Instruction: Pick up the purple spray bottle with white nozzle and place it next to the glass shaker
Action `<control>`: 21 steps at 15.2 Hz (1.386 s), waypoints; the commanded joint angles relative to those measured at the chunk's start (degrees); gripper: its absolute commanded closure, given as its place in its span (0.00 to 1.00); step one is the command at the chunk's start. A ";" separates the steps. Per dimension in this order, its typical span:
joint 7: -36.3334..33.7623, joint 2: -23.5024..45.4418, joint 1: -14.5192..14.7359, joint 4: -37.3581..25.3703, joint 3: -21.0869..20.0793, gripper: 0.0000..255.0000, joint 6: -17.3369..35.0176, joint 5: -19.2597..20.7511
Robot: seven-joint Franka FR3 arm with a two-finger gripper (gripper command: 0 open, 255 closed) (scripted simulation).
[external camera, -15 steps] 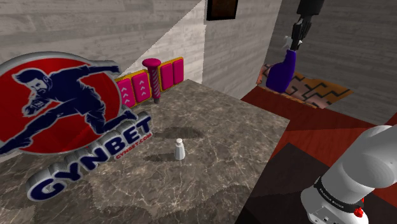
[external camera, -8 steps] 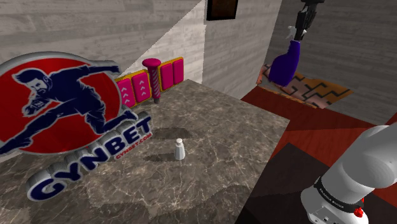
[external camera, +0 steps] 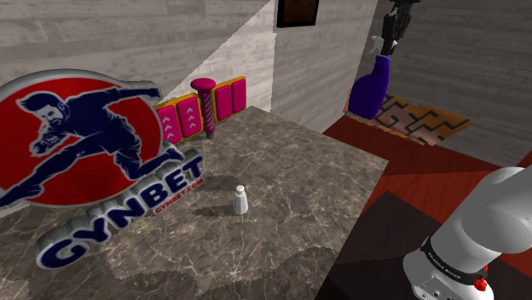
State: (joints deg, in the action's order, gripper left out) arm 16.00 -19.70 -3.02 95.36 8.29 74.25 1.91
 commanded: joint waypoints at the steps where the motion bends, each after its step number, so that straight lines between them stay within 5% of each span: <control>1: -3.27 -0.04 0.93 1.08 -2.13 1.00 1.00 -0.82; 11: -17.31 2.09 5.33 3.62 -11.68 1.00 5.87 -4.33; 21: -30.85 10.35 10.06 -0.71 -20.57 1.00 10.35 -5.53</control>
State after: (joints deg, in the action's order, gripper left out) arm -13.27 -10.55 6.51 95.74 -11.34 84.40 -3.65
